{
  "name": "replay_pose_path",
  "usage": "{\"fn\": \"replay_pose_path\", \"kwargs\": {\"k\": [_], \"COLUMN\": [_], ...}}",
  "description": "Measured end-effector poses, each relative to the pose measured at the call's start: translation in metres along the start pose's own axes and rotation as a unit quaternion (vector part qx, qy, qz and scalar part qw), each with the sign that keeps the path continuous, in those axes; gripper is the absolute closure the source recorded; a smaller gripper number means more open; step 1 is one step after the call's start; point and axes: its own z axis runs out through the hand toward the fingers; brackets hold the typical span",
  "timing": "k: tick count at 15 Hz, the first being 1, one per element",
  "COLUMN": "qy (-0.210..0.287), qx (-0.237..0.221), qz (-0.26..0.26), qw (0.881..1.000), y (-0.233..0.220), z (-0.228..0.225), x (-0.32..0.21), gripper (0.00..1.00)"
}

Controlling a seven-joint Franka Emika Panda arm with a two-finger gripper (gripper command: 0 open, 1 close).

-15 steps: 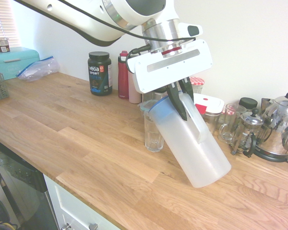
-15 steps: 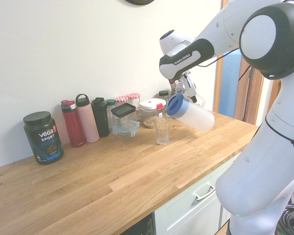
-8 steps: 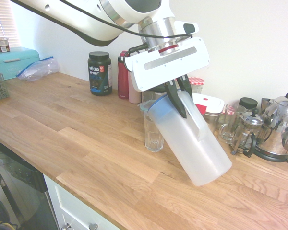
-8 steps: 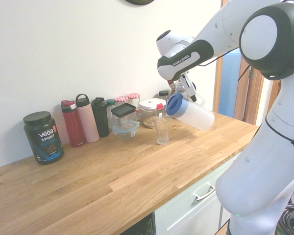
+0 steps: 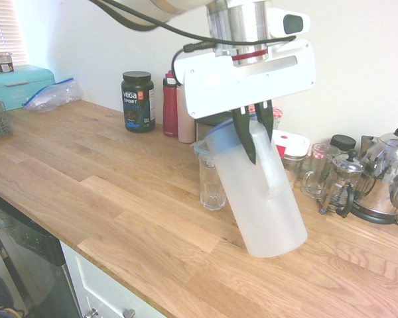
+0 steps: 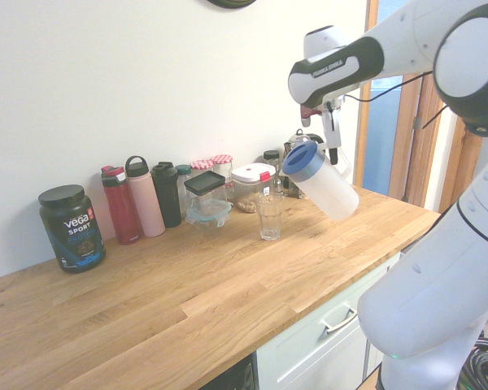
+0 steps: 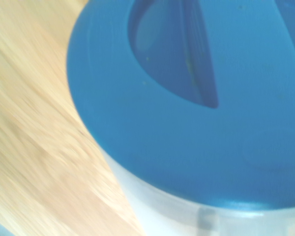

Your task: Pour me some water

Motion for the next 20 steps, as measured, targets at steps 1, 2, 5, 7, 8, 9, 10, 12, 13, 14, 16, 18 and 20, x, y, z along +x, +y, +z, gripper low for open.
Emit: {"fn": "replay_pose_path", "kwargs": {"k": [1,2,5,7,8,9,10,12,13,14,16,18,20], "qy": [0.011,0.016,0.023,0.032,0.041,0.052,0.065,0.096,0.115,0.135,0.172,0.204,0.215], "qx": [0.015,0.028,0.059,0.072,0.078,0.082,0.086,0.092,0.093,0.094,0.104,0.12,0.138], "qz": [0.027,0.053,0.128,0.176,0.198,0.219,0.238,0.27,0.283,0.296,0.316,0.32,0.313], "qw": [0.999,0.998,0.99,0.981,0.976,0.971,0.965,0.954,0.948,0.941,0.927,0.917,0.915], "y": [-0.005,-0.013,-0.032,-0.035,-0.038,-0.044,-0.053,-0.087,-0.106,-0.124,-0.163,-0.201,-0.235], "z": [-0.007,-0.008,0.002,-0.001,-0.007,-0.014,-0.022,-0.028,-0.026,-0.025,-0.028,-0.048,-0.063], "x": [-0.006,-0.01,-0.027,-0.049,-0.062,-0.075,-0.086,-0.105,-0.11,-0.112,-0.116,-0.119,-0.125], "gripper": [1.0,1.0,1.0,1.0,1.0,1.0,1.0,1.0,1.0,1.0,1.0,1.0,1.0]}}
